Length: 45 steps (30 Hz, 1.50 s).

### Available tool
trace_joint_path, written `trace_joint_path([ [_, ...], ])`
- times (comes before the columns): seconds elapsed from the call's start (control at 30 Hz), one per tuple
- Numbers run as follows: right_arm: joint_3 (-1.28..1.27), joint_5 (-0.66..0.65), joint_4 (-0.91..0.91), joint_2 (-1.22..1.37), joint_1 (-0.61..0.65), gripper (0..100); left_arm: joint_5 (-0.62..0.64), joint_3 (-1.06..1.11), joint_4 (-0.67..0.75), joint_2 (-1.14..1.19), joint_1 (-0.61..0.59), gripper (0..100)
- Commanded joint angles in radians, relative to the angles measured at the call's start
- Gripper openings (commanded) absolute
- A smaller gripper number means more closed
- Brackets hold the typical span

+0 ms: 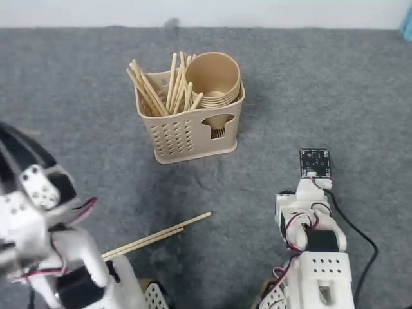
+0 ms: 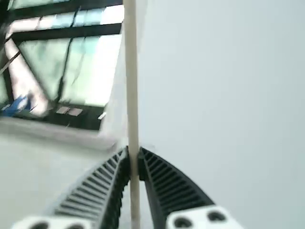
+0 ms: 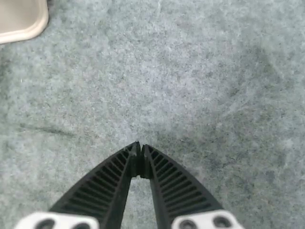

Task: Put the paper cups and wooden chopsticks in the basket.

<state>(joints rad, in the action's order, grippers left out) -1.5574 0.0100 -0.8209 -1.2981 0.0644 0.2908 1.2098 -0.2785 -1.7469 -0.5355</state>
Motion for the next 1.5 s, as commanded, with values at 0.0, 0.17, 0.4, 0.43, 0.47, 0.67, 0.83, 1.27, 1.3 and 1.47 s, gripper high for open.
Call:
trace_joint_path([
  [0.0, 0.009, -0.018, -0.013, -0.022, -0.012, 0.8, 0.084, 0.019, 0.190, -0.018, 0.209, 1],
  [0.17, 0.009, -0.018, -0.013, -0.022, -0.013, 0.8, 0.075, 0.142, 0.535, 0.031, 0.516, 1],
  [0.4, 0.009, -0.018, -0.013, -0.022, -0.013, 0.8, -0.018, 0.165, 0.571, 0.229, 0.643, 1],
  [0.43, 0.009, -0.018, -0.013, -0.022, -0.013, 0.8, -0.015, 0.165, 0.582, 0.264, 0.644, 1],
  [0.47, 0.009, -0.018, -0.013, -0.022, -0.013, 0.8, -0.015, 0.163, 0.594, 0.298, 0.646, 1],
  [0.67, 0.009, -0.018, -0.012, -0.022, -0.013, 0.8, -0.014, 0.067, 0.632, 0.551, 0.640, 1],
  [0.83, 0.009, -0.018, -0.008, -0.022, -0.013, 0.8, -0.012, -0.030, 0.632, 0.766, 0.624, 1],
  [1.27, 0.009, -0.018, -0.004, -0.022, -0.013, 0.8, -0.015, 0.091, 0.628, 0.933, 0.618, 1],
  [1.3, 0.009, -0.018, -0.004, -0.022, -0.013, 0.8, -0.015, 0.111, 0.628, 0.933, 0.618, 1],
  [1.47, 0.009, -0.054, -0.002, -0.022, -0.013, 0.8, -0.015, 0.176, 0.628, 0.933, 0.618, 1],
])
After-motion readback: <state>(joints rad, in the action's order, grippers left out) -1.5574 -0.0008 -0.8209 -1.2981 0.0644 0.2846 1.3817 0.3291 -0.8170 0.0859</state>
